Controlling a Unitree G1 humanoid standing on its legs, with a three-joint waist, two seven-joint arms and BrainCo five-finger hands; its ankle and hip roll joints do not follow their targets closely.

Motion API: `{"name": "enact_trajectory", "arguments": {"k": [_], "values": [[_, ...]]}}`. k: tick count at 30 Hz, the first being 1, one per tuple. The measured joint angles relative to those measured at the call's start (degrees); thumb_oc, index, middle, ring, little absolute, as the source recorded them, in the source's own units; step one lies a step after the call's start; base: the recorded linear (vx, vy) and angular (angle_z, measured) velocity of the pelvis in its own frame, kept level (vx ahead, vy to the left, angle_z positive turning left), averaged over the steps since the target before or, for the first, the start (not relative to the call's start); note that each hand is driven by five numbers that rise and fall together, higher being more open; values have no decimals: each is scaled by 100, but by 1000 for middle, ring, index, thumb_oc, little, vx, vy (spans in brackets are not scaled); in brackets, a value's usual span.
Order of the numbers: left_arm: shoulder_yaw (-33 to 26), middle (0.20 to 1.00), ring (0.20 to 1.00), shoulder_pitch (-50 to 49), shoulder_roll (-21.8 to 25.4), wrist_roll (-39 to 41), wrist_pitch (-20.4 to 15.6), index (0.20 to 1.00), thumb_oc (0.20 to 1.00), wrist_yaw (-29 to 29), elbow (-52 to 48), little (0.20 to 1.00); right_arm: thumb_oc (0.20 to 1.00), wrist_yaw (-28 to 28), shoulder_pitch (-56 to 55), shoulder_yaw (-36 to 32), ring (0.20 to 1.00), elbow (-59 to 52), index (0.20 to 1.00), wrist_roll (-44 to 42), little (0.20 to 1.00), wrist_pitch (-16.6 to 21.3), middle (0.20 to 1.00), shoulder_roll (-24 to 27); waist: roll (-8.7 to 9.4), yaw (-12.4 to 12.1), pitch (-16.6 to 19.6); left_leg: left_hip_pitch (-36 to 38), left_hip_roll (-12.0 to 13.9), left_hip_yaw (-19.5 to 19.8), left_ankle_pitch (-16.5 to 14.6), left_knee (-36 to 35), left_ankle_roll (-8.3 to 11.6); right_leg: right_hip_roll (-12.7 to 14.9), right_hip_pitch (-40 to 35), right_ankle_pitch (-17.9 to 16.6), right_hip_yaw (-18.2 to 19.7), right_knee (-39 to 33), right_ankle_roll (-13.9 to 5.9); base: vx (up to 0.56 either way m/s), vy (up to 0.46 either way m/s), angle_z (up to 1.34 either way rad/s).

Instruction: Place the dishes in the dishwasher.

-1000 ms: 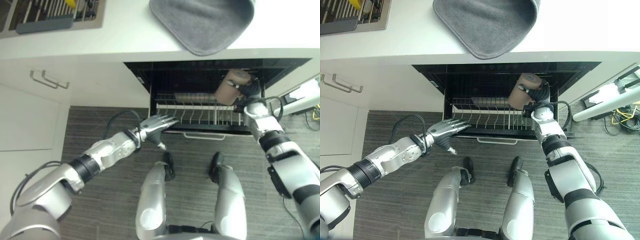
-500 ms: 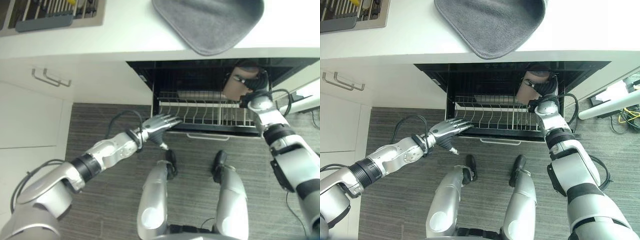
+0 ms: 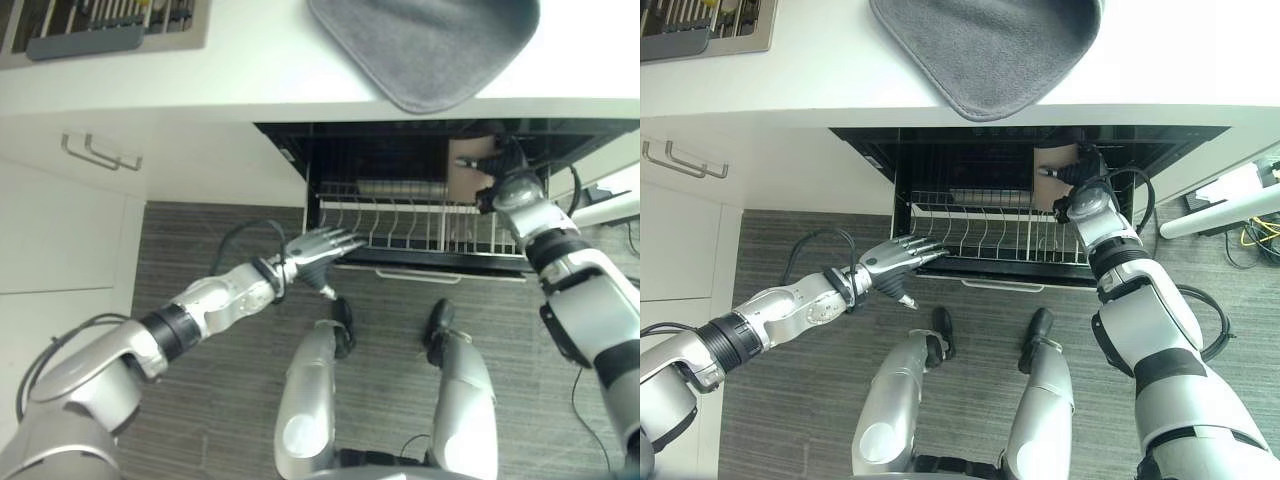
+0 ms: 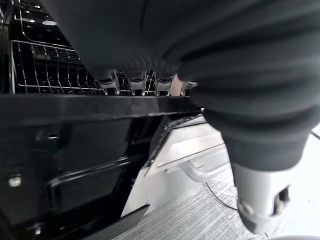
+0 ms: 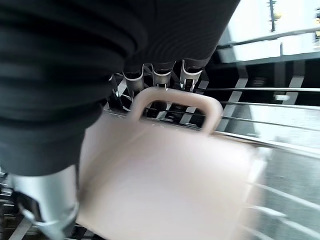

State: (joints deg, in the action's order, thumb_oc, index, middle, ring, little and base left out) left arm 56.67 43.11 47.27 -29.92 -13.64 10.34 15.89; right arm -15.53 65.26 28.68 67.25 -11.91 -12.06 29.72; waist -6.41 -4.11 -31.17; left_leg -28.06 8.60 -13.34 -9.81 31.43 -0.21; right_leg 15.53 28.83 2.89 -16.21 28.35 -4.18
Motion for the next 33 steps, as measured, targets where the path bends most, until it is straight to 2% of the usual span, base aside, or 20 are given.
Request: {"name": "enact_trajectory", "arguments": {"k": [6,9,11,15,17,20,22,27,29,33], "values": [[24,1000,1000,27,-36,0,3,1000,1000,-54,8,1000,1000,-122,-8,73,1000,-40,1000,649,1000,-114,1000,-152,-7,2,5,-4,-2,-10,0,-17,0,-2,9,-7,2,-23,4,0,0,0],[23,1000,1000,30,-40,-1,4,1000,1000,-54,16,1000,1000,-464,-2,121,1000,-72,1000,721,1000,-241,1000,-257,-16,15,11,-4,-4,-23,2,-36,0,-3,18,-15,7,-40,4,-6,5,-1],[11,1000,1000,34,-66,-1,15,1000,1000,-54,39,1000,1000,-848,-3,130,1000,-155,1000,917,1000,-237,1000,-333,-28,21,18,-26,-8,-69,6,-45,-7,-2,64,-31,28,-49,4,-25,24,-5],[-13,1000,1000,34,-109,-1,15,1000,1000,-63,97,1000,1000,-1226,-6,117,1000,-210,1000,915,1000,-182,1000,-356,-29,22,19,-29,-8,-96,6,-48,-8,1,75,-34,31,-49,5,0,0,0],[-37,1000,1000,29,-114,-1,15,1000,1000,-80,99,1000,1000,-1459,-8,102,1000,-214,1000,787,1000,-88,1000,-353,-29,22,19,-27,-8,-105,6,-51,-8,1,80,-34,32,-49,6,0,0,0],[-43,1000,1000,17,-146,-2,16,1000,1000,-115,99,1000,1000,-1700,-86,-242,1000,-255,1000,32,1000,63,1000,-371,-30,23,20,-9,-23,-120,6,-55,-8,1,74,-38,38,-48,12,0,0,0],[-58,1000,1000,9,-194,-3,74,1000,1000,-160,103,1000,1000,-1948,-337,-871,1000,-409,1000,-1004,1000,566,1000,-498,-30,70,20,19,-19,-139,6,-56,-8,-6,58,-46,48,-48,21,-11,10,-4],[-258,1000,1000,-216,-435,-45,215,1000,1000,-148,94,1000,1000,-2667,-714,-1245,1000,-963,1000,-1418,1000,896,1000,-522,-33,143,22,59,-18,-207,5,-55,-9,-24,61,-79,117,-66,24,-6,41,-6],[-334,1000,1000,-365,-466,-52,365,1000,1000,-127,80,1000,1000,-3053,-1056,-1365,1000,-1405,1000,-1281,1000,844,1000,-507,-38,193,25,138,-23,-309,17,-135,-29,-49,44,-168,212,-183,11,-10,33,-20],[-342,1000,1000,-362,-481,-53,386,1000,1000,-107,93,1000,1000,-3131,-1085,-1337,1000,-1435,1000,-1048,1000,443,1000,-517,-41,300,27,137,-19,-327,23,-136,-39,-66,52,-218,257,-226,-1,-8,10,-8]]}}
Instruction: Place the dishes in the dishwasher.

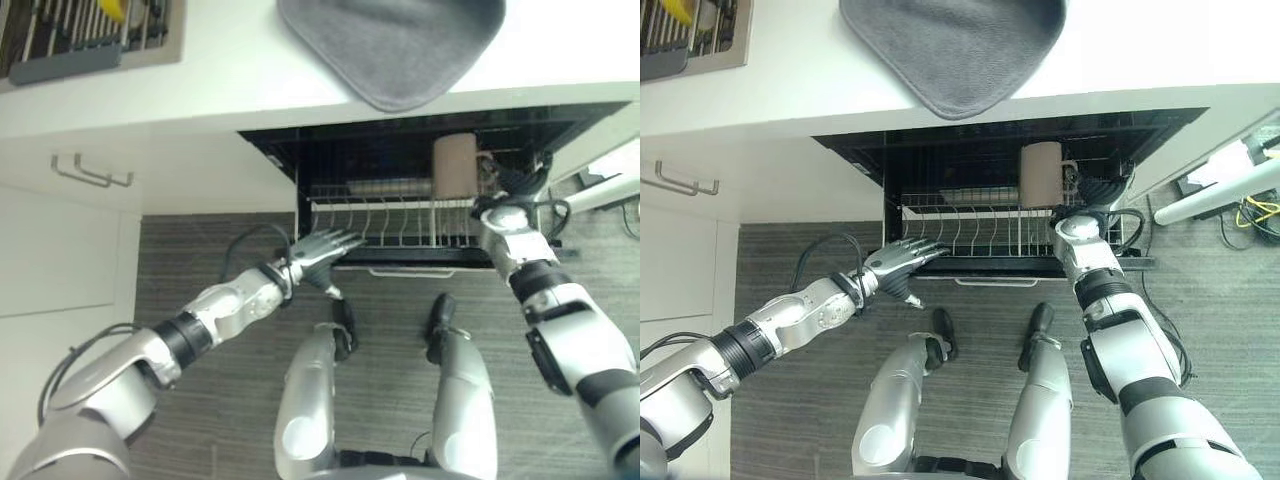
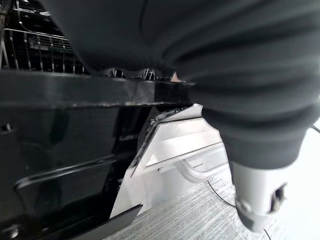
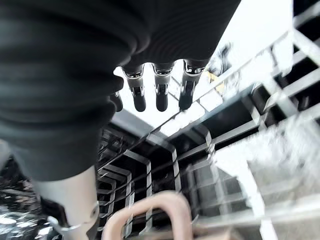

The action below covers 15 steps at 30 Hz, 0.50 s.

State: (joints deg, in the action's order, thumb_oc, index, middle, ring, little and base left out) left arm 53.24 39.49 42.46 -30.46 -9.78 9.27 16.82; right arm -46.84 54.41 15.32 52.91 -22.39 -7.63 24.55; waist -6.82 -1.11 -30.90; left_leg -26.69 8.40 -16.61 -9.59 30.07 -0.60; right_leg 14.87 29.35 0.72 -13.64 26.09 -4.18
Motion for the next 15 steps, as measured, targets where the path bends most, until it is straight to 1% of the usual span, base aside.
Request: {"name": "enact_trajectory", "arguments": {"k": [1,3,8,13,15], "values": [[0,1000,1000,4,0,0,-3,1000,1000,0,7,1000,1000,-25,7,21,1000,-14,1000,36,1000,-93,1000,-12,-1,6,0,3,6,0,2,-1,-3,-2,0,0,-1,2,0,0,0,0],[2,1000,1000,0,-1,0,-11,1000,1000,1,12,1000,1000,-51,7,118,1000,-15,1000,109,1000,-121,1000,-22,-1,1,0,16,15,-3,4,1,-3,-8,-6,0,0,5,1,0,0,0],[-13,1000,1000,-32,-7,-4,-37,1000,1000,4,47,1000,1000,-138,-43,197,1000,-78,1000,150,1000,14,1000,-77,-1,2,0,44,10,-20,4,-3,-3,-11,-23,-7,17,0,9,0,0,0],[-197,1000,1000,-173,-53,-130,1,1000,1000,3,39,1000,1000,-163,-423,206,1000,-1115,1000,287,1000,118,1000,-87,0,60,0,79,29,-57,3,-5,-2,-36,-55,-6,26,-10,9,0,0,0],[-214,1000,1000,-198,-108,-223,97,1000,1000,-7,24,1000,1000,-121,-729,194,1000,-1673,1000,325,1000,130,1000,-86,1,100,1,86,39,-63,2,7,-2,-46,-56,-6,32,4,11,19,3,-1]]}}
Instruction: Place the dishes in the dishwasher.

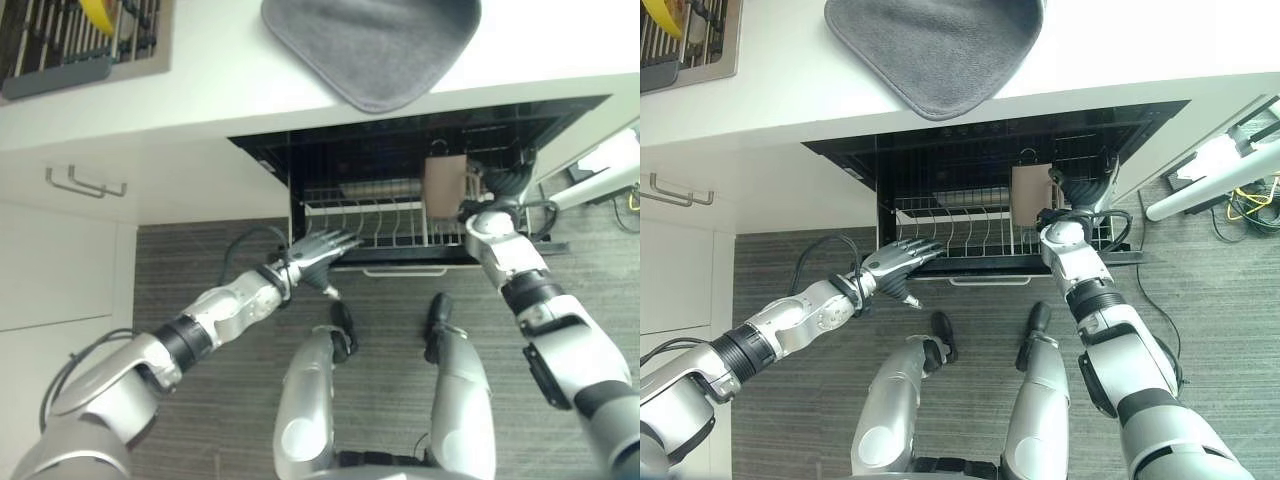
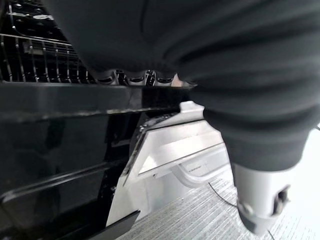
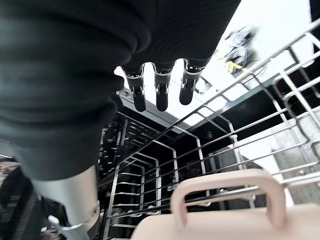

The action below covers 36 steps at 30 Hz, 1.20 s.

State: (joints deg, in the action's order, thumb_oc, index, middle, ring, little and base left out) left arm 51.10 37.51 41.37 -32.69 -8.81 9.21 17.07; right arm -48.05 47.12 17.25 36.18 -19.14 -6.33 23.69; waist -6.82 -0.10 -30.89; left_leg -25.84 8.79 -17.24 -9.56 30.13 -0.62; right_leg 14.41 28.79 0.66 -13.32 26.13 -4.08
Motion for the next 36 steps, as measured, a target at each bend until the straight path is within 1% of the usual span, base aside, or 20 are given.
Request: {"name": "enact_trajectory", "arguments": {"k": [3,6,10,12,13,15,16,17,19,21,22,24,25,26,28,30,32,33,34,36], "values": [[-228,1000,1000,-327,-78,-4,85,1000,1000,-9,-32,1000,1000,310,-663,37,1000,-1021,1000,-5,1000,119,1000,-83,4,126,0,136,6,-7,-8,-13,-1,-6,-130,6,3,-9,7,0,0,0],[-315,1000,1000,-446,-156,-15,192,1000,1000,-13,-29,1000,1000,408,-1106,140,1000,-1774,1000,1,1000,179,1000,-84,13,185,-1,220,28,-8,-20,-13,6,-27,-226,8,10,-10,7,0,0,0],[-502,1000,1000,-767,-306,-186,306,1000,1000,5,23,1000,1000,716,-1760,248,1000,-2608,1000,23,1000,237,1000,-113,78,300,11,497,93,-21,-61,-16,29,-64,-501,52,13,-89,27,49,-24,-5],[-628,1000,1000,-1146,-303,-235,378,1000,1000,16,136,1000,1000,1052,-2509,256,1000,-2774,1000,19,1000,435,1000,-140,358,343,260,736,107,-56,-91,-212,80,-109,-690,118,15,-237,15,121,-55,-11],[-722,1000,1000,-1340,-336,-268,395,1000,1000,17,146,1000,1000,1262,-2858,197,1000,-2864,1000,-2,1000,503,1000,-130,444,402,339,870,111,-56,-79,-305,100,-118,-822,127,-4,-298,8,132,-86,-3],[-905,1000,1000,-1807,-364,-340,395,1000,1000,31,144,1000,1000,1546,-3485,185,1000,-3213,1000,-10,1000,600,1000,-88,523,434,493,1230,106,-78,-31,-493,155,-154,-1162,122,-21,-464,30,62,-80,-6],[-899,1000,1000,-2110,-349,-510,493,1000,1000,61,175,1000,1000,1853,-3883,216,1000,-3367,1000,-32,1000,646,1000,-49,551,466,840,1369,111,-115,-3,-685,192,-201,-1276,119,-28,-629,25,27,-75,-13],[-898,1000,1000,-2192,-349,-522,525,1000,1000,90,212,1000,1000,1993,-3956,238,1000,-3380,1000,-93,1000,680,1000,-36,572,470,1014,1467,103,-148,25,-814,219,-217,-1334,79,-27,-683,-17,28,-85,-10],[-901,1000,1000,-2141,-358,-713,620,1000,1000,202,242,1000,1000,2276,-3794,239,1000,-3327,1000,-238,1000,719,1000,-27,574,457,1148,1723,92,-176,131,-1044,249,-259,-1547,39,-56,-772,-30,25,-94,-2],[-901,1000,1000,-2124,-370,-757,703,1000,1000,241,231,1000,1000,2484,-3642,236,1000,-3186,1000,-245,1000,779,1000,-21,536,431,1418,1938,67,-169,246,-1341,306,-301,-1731,39,-132,-922,-25,53,-115,10],[-907,1000,1000,-2117,-420,-889,801,1000,1000,289,217,1000,1000,2585,-3563,230,1000,-3169,1000,-254,1000,876,1000,-19,505,419,1606,2226,15,-120,401,-1676,347,-349,-1963,40,-182,-1076,-24,88,-106,17],[-1018,1000,1000,-2108,-633,-889,921,1000,1000,357,227,1000,1000,2688,-3471,235,1000,-3135,1000,-357,1000,879,1000,-56,456,403,1712,2605,11,-68,507,-1979,392,-403,-2353,40,-260,-1278,-21,112,-61,18],[-1067,1000,1000,-2115,-764,-879,932,1000,1000,452,241,1000,1000,2776,-3437,248,1000,-3045,1000,-361,1000,911,1000,-100,439,387,1966,2653,20,-45,515,-2101,397,-403,-2390,109,-302,-1302,-12,129,-31,13],[-1097,1000,1000,-2103,-816,-873,933,1000,1000,531,244,1000,1000,2856,-3389,250,1000,-2975,1000,-381,1000,914,1000,-134,431,377,2116,2743,7,-47,519,-2223,396,-407,-2416,168,-303,-1288,-8,99,-22,8],[-1149,1000,1000,-2112,-920,-704,1005,1000,1000,721,251,1000,1000,3137,-3380,246,1000,-2977,1000,-468,1000,973,1000,-136,366,353,2311,2917,3,-38,573,-2408,422,-446,-2548,194,-310,-1341,-8,76,-26,0],[-1466,1000,1000,-2180,-1047,-280,1103,1000,1000,996,285,1000,1000,3532,-3381,232,1000,-3021,1000,-454,1000,1187,1000,-128,311,329,2461,3002,8,-32,649,-2523,470,-490,-2624,194,-316,-1394,-10,86,-64,-2],[-1931,1000,1000,-2300,-1173,357,1075,1000,1000,1333,281,1000,1000,3916,-3408,198,1000,-3242,1000,-451,1000,1199,1000,57,296,261,2477,3002,25,13,670,-2566,498,-508,-2659,195,-355,-1423,-10,102,-97,11],[-2478,1000,1000,-2631,-1213,802,950,1000,1000,1493,-38,1000,1000,4173,-3529,46,1000,-3680,1000,-452,1000,1201,1000,304,296,238,2477,3003,14,81,722,-2627,500,-510,-2689,193,-434,-1469,-10,56,-87,33],[-3084,1000,1000,-3038,-1192,1271,825,1000,1000,1642,-421,1000,1000,4376,-3686,-401,1000,-4132,1000,-460,1000,1278,1000,503,307,161,2489,3053,20,135,786,-2695,484,-536,-2792,163,-531,-1589,-9,59,-103,31],[-3603,1000,1000,-3416,-1178,1806,617,1000,1000,1679,-685,1000,1000,4497,-3763,-956,1000,-4360,1000,-480,1000,1355,1000,589,317,-8,2532,3097,37,181,796,-2763,492,-555,-2868,168,-596,-1639,-18,73,-99,21]]}}
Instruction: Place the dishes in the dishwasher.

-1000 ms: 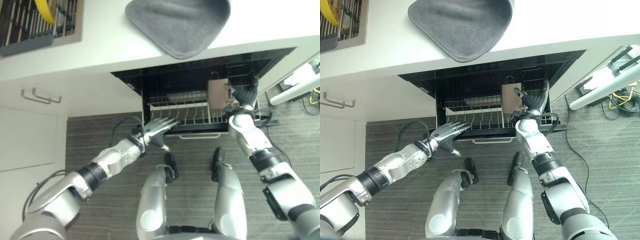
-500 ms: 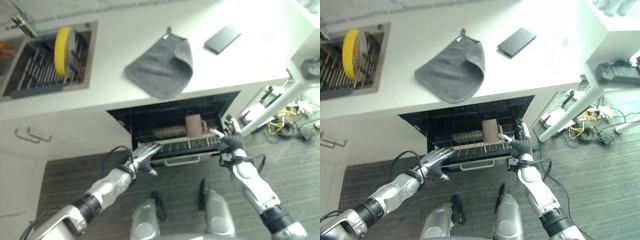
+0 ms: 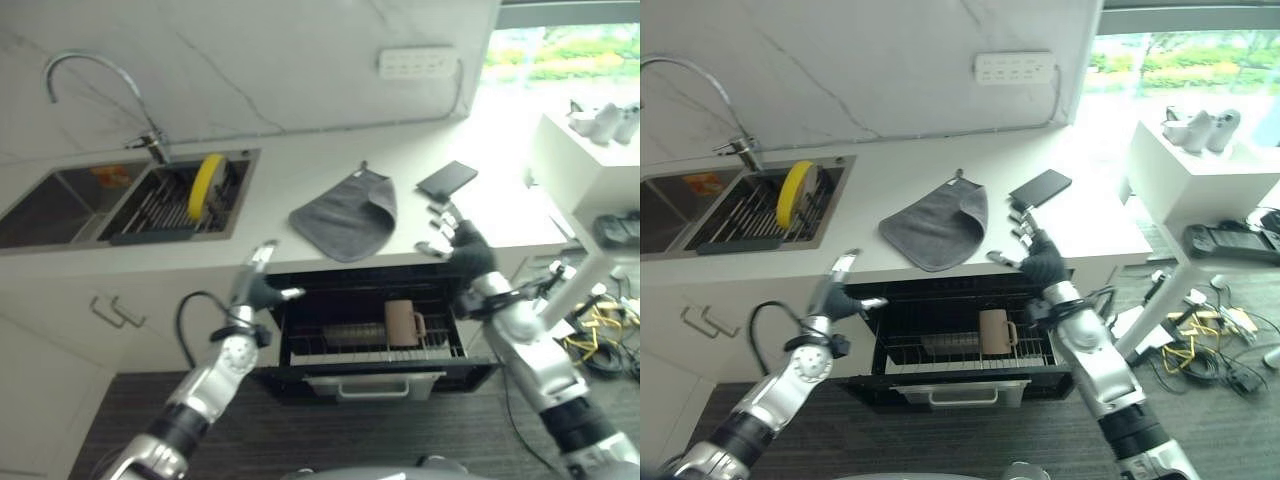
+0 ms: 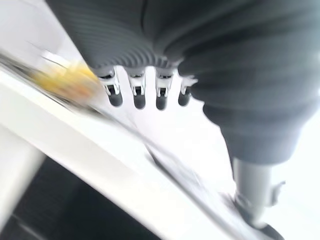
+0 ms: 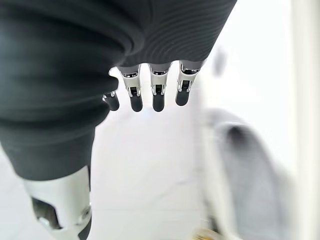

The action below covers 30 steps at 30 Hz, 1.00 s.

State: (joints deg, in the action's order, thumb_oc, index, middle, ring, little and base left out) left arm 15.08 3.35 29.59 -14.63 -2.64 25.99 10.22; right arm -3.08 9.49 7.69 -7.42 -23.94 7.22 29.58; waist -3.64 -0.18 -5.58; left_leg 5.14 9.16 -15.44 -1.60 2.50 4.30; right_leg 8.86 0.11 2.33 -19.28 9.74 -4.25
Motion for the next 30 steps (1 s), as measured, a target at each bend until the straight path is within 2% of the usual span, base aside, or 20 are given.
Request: {"name": "enact_trajectory", "arguments": {"k": [2,4,7,9,11,14,18,23,24,25,26,30], "values": [[-646,1000,1000,-650,-286,1023,-440,1000,1000,-211,-700,1000,1000,125,-395,-520,1000,-269,1000,-255,1000,223,1000,-114,47,-54,41,5,-12,70,36,-91,16,-16,-62,-2,-83,-137,-7,56,-70,23],[-759,1000,1000,-789,-503,1813,-676,1000,1000,-415,-739,1000,1000,137,-592,-695,1000,-211,1000,-456,1000,272,1000,-395,63,-72,52,-5,-22,81,35,-109,11,-19,-79,0,-101,-161,-19,66,-52,7],[-779,1000,1000,-832,-945,3094,-992,1000,1000,-1072,-736,1000,1000,376,-1074,-512,1000,-211,1000,-694,1000,276,1000,-872,60,-24,50,-21,-29,89,31,-139,-3,-22,-71,7,-93,-157,-26,37,-14,-3],[-774,1000,1000,-822,-1046,3620,-1161,1000,1000,-1424,-734,1000,1000,638,-1180,-228,1000,-208,1000,-752,1000,199,1000,-889,50,7,51,-51,-26,88,34,-138,-1,-27,-33,9,-76,-155,-25,39,-6,-3],[-797,1000,1000,-822,-1040,3726,-1561,1000,1000,-1718,-735,1000,1000,776,-1202,-61,1000,-194,1000,-591,1000,202,1000,-851,13,-38,41,-113,-27,103,42,-135,-10,-20,14,9,-98,-158,-24,54,-3,5],[-910,1000,1000,-822,-978,3711,-1754,1000,1000,-1716,-745,1000,1000,753,-1188,-106,1000,-112,1000,-593,1000,213,1000,-699,-33,-57,44,-110,-35,139,42,-141,-10,-7,9,18,-139,-164,-37,40,3,7],[-1108,1000,1000,-832,-844,3714,-1746,1000,1000,-1777,-739,1000,1000,712,-1302,-241,1000,113,1000,-582,1000,280,1000,-589,-77,-32,34,-115,-32,151,42,-166,-11,-14,14,37,-147,-163,-51,7,-3,1],[-1098,1000,1000,-763,-837,3696,-1755,1000,1000,-2118,-741,1000,1000,701,-1315,-267,1000,260,1000,-301,1000,619,1000,-588,-78,-1,-59,-86,-50,218,43,-250,-14,-63,-50,60,-170,-279,-87,6,-1,3],[-829,1000,1000,-599,-815,3823,-1636,1000,1000,-2097,-1132,1000,1000,1312,-1397,-506,1000,48,1000,-1379,1000,823,1000,-568,-65,75,-66,-292,-100,192,61,-241,-38,-35,120,110,-204,-222,-165,42,-4,13],[-609,1000,1000,-410,-815,3817,-1619,1000,1000,-2140,-1379,1000,1000,1474,-1351,-657,1000,-116,1000,-1675,1000,943,1000,-565,-58,125,-77,-391,-134,206,121,-261,-67,-24,233,45,-171,-247,-160,74,-35,10],[-378,1000,1000,-193,-817,3814,-1589,1000,1000,-2189,-1499,1000,1000,1544,-1291,-709,1000,-204,1000,-1864,1000,990,1000,-570,-53,217,-91,-394,-151,207,136,-285,-67,-32,218,-60,-158,-341,-119,80,-43,-3],[-241,1000,1000,15,-804,3816,-1483,1000,1000,-2200,-1561,1000,1000,1451,-1206,-598,1000,-200,1000,-1979,1000,996,1000,-625,-35,380,-110,-296,-164,56,137,-277,-67,-56,139,-108,-35,-487,-166,56,-32,-18]]}}
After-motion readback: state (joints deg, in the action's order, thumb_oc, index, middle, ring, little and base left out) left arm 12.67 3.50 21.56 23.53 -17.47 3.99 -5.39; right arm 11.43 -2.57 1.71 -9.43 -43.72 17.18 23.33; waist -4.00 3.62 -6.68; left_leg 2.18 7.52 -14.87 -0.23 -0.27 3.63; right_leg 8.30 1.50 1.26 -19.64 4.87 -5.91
